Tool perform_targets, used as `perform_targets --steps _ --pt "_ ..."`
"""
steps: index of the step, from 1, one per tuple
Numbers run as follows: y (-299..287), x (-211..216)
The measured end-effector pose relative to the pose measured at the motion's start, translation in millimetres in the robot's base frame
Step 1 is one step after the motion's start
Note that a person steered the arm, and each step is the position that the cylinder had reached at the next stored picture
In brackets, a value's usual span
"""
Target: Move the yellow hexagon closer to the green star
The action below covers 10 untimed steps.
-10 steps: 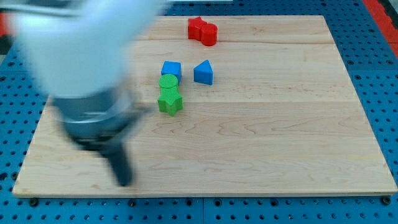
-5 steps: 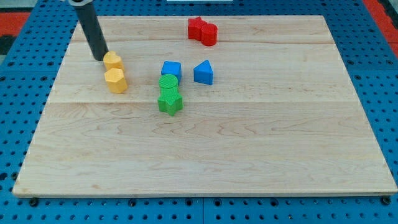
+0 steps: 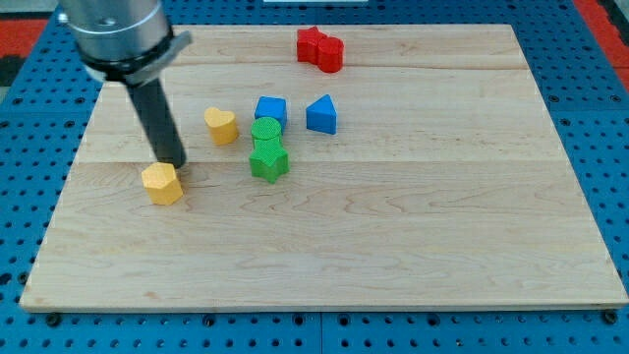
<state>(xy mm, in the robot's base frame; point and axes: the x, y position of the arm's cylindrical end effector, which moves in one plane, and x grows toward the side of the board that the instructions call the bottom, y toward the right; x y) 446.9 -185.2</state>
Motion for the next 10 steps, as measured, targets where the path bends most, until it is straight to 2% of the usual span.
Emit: perform_targets --steps 3,4,5,6,7,10 --pt "-19.2 52.7" --pt "-3.5 57.4" --pt "39.6 57.4" --pt "48.3 77.9" --pt "29.5 115.0" --pt "136.2 77.2"
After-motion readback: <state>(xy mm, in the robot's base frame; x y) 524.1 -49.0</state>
